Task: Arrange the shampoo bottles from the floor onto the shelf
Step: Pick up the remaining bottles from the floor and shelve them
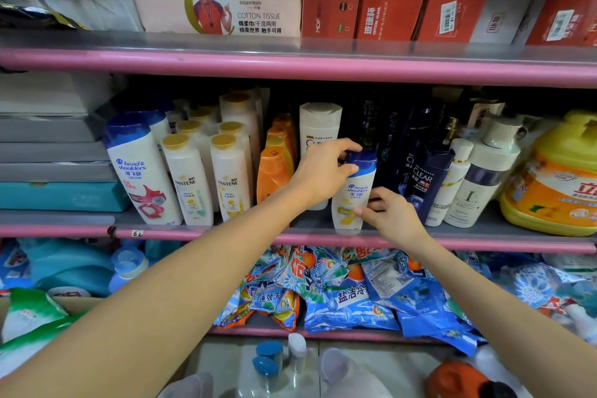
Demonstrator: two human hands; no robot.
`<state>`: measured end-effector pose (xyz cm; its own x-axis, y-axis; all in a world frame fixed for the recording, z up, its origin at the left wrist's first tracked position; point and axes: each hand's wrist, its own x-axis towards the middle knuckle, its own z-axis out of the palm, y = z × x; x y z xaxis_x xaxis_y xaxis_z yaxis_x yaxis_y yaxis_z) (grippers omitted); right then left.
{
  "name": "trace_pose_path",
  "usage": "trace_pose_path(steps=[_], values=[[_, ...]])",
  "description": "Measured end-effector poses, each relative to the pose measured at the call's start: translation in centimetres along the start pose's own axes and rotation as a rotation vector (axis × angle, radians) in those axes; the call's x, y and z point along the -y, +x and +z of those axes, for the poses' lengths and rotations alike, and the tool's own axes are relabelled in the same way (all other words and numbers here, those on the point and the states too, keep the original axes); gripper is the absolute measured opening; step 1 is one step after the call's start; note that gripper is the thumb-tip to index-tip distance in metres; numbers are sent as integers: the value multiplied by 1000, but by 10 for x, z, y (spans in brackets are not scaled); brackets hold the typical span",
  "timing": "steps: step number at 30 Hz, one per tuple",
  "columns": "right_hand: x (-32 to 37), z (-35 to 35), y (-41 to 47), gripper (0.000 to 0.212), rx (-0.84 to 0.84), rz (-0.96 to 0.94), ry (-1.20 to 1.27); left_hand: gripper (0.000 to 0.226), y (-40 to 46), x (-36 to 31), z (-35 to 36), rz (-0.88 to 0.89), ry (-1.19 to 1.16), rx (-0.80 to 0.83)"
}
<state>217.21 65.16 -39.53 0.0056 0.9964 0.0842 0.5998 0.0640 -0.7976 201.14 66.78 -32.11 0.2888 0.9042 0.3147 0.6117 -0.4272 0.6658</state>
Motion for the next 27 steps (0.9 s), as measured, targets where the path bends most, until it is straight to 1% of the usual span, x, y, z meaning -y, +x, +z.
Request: trace_pose_path(steps=[2, 4, 6, 8, 11, 14, 16, 18, 20, 24, 27], values=[[4, -1, -4, 32, -24, 39, -74, 43, -3, 0, -1, 2, 6, -3], [11, -3, -9, 37, -36, 94, -233, 46, -9, 0, -2, 10, 12, -46], [17, -2, -17, 33, 4, 106, -349, 44, -19, 3, -3, 19, -33, -119], [21, 1, -26, 28, 91, 114, -350, 36, -35, 8, -4, 10, -146, -165], [26, 17, -39, 25, 253, 145, -247, 20, -67, 25, 0, -26, -296, -155], [18, 48, -47, 23, 379, 145, -214, 14, -102, 55, 13, -109, -314, -55], [5, 73, -51, 23, 458, 171, -248, 12, -124, 84, 29, -212, -305, 6], [-11, 98, -53, 27, 541, 202, -267, 12, -141, 116, 47, -336, -274, 52], [-27, 122, -54, 30, 638, 214, -330, 11, -156, 147, 67, -451, -193, 123], [-58, 168, -51, 38, 801, 227, -487, 20, -182, 206, 102, -653, 63, 285], [-86, 204, -49, 44, 843, 231, -591, 29, -202, 241, 127, -708, 197, 464]])
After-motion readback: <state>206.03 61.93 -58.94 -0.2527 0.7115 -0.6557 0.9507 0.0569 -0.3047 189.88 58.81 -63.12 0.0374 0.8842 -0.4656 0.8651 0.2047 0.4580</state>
